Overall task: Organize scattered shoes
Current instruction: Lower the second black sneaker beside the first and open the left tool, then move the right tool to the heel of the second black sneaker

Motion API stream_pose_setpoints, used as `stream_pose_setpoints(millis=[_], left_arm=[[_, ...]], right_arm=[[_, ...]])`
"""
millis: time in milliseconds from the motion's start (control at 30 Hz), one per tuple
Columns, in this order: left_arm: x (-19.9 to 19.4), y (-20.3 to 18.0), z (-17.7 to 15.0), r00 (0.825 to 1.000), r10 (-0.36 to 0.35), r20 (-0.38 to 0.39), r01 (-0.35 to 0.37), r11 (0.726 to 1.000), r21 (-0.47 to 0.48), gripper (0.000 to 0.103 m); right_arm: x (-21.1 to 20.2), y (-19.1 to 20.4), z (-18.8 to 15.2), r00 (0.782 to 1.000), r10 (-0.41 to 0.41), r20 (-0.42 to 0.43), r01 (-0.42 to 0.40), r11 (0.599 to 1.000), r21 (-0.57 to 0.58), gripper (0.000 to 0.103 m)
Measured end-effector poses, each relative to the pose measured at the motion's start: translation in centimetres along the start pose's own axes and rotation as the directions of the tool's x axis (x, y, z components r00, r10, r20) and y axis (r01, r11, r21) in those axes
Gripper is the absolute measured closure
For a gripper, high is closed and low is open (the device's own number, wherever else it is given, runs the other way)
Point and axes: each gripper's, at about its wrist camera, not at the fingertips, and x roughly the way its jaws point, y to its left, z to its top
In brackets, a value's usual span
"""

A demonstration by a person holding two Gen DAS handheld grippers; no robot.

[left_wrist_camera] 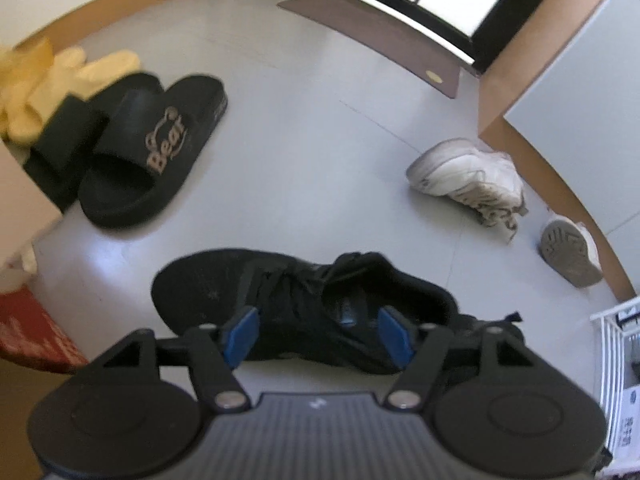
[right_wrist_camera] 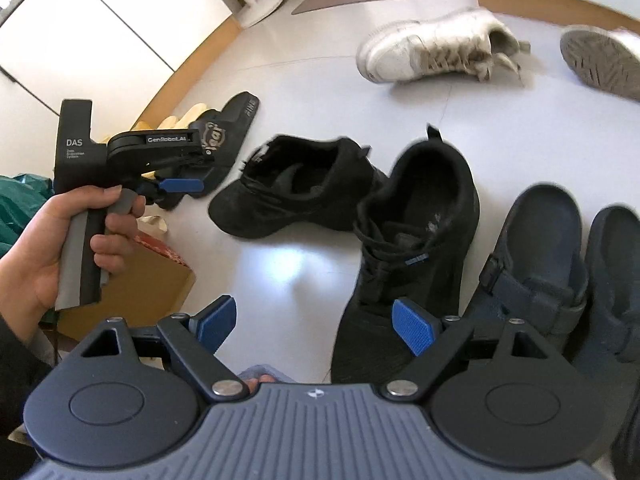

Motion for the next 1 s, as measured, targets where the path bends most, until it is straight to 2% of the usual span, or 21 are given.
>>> stream_pose_setpoints(millis=[67,133,300,400,467,600,667,700,767,900,967,1000], left_arm=[[-1.6,-0.4,0.6,1.000,-0.004,-0.003,0.004,0.998,-0.059,0.030],[-4.1,-0.9,1.2,0.999,0.025,0.029,-0.022,0.991,-0.129,0.024],[-7.8,-3.0,2.8,0.994,0.100,-0.037,-0.103,0.988,-0.116,0.024],[-10.2,-4.5,3.0,0.986,0.155,-0.065,-0.161,0.982,-0.095,0.023],[-11.4,-5.0,2.9,0.988,0.142,-0.065,-0.149,0.982,-0.115,0.021],[-12.5,-5.3,2.6,0.988,0.141,-0.057,-0.147,0.983,-0.112,0.020],[-12.4,-5.2,2.6,0.986,0.142,-0.091,-0.148,0.987,-0.063,0.022],[-13.1,-4.7,2.7,0.980,0.173,-0.094,-0.179,0.982,-0.059,0.022],[-13.9,-4.1,2.9,0.977,0.202,-0.075,-0.208,0.974,-0.089,0.021],[-15.2,-3.3,3.5,0.969,0.241,-0.050,-0.245,0.961,-0.132,0.019],[-15.1,-3.4,3.6,0.973,0.223,-0.052,-0.228,0.963,-0.146,0.019],[-15.0,-3.5,3.5,0.975,0.216,-0.055,-0.222,0.961,-0.166,0.019]], right_arm=[[-1.7,0.8,0.7,1.000,-0.010,-0.003,0.010,1.000,0.011,0.014],[-3.4,1.6,1.8,1.000,-0.020,-0.011,0.020,1.000,0.019,0.014],[-6.4,2.9,4.9,0.995,-0.032,-0.093,0.042,0.993,0.107,0.014],[-7.3,3.3,6.1,0.994,-0.052,-0.095,0.068,0.983,0.172,0.014],[-7.8,3.5,6.8,0.996,-0.047,-0.082,0.066,0.967,0.245,0.013],[-4.9,4.0,7.8,0.993,-0.089,-0.073,0.110,0.928,0.356,0.010],[-3.6,3.9,8.1,0.995,-0.083,-0.054,0.098,0.893,0.440,0.010],[-2.8,4.2,8.0,0.997,-0.056,-0.044,0.070,0.888,0.455,0.010],[-1.1,5.0,7.7,1.000,0.011,-0.023,0.001,0.882,0.471,0.010],[-0.2,5.9,6.8,0.999,-0.046,0.005,0.038,0.887,0.460,0.010],[0.6,5.8,5.9,0.998,-0.053,0.018,0.037,0.868,0.495,0.010],[1.1,5.6,5.1,0.999,-0.033,0.030,0.012,0.844,0.537,0.010]])
